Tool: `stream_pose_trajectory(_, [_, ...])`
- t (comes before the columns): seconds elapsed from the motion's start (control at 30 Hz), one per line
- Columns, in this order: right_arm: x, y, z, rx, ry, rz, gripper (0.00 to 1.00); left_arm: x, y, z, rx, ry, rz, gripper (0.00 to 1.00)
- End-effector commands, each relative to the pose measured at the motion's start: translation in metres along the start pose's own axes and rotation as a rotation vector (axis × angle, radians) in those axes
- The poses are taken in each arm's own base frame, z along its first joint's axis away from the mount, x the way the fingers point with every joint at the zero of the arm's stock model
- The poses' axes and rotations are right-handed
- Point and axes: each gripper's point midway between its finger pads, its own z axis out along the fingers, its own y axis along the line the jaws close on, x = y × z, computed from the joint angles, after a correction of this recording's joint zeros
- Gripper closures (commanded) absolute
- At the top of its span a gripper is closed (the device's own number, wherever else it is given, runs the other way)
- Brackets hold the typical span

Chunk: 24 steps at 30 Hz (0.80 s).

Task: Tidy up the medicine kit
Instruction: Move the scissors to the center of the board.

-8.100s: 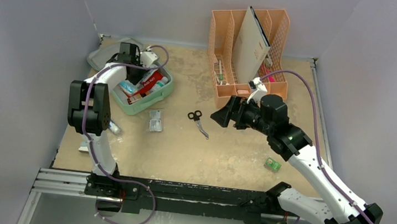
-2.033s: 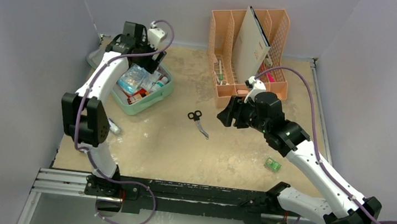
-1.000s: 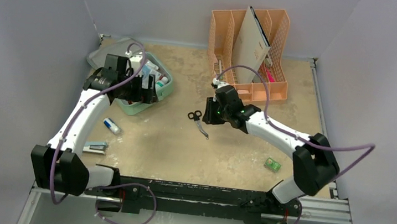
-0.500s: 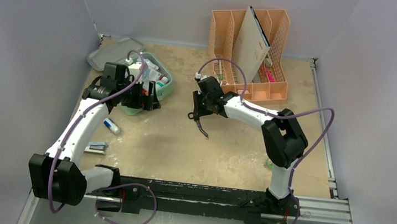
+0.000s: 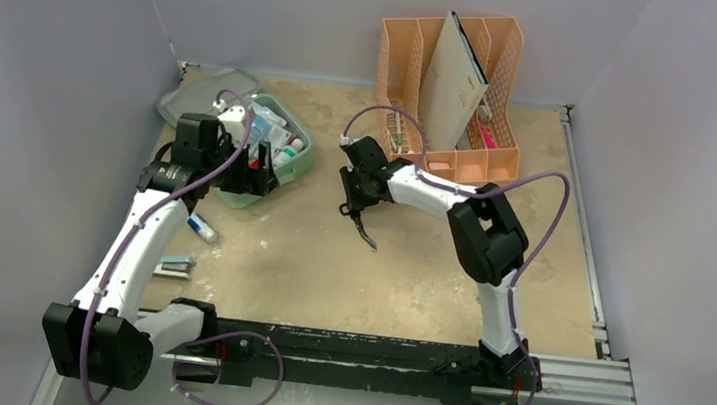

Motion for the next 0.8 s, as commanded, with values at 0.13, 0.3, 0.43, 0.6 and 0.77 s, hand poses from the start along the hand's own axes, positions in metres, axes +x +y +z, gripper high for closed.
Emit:
stream_pose_trajectory(0.13, [0.021,-0.005,0.006,0.057,0.090,-0.104,0.68,-0.013,0.012,-0.006,-0.069,-0.068,-0.029,0.14])
stream_pose_trajectory(0.3, [0.026,-0.006,0.007,0.079,0.099,-0.148,0.73,-0.011,0.015,-0.005,-0.085,-0.063,-0.033,0.15])
stream_pose_trajectory(0.43, [0.024,0.001,0.004,0.034,0.076,-0.164,0.83,-0.012,0.017,-0.004,-0.093,-0.062,-0.042,0.17])
stream_pose_trajectory(0.6, [0.023,0.010,-0.008,-0.032,0.014,-0.173,0.90,-0.011,0.017,-0.002,-0.092,-0.058,-0.057,0.20])
stream_pose_trajectory(0.77, [0.022,0.021,-0.026,-0.122,-0.071,-0.211,0.94,-0.010,0.007,0.003,-0.032,-0.052,-0.078,0.22])
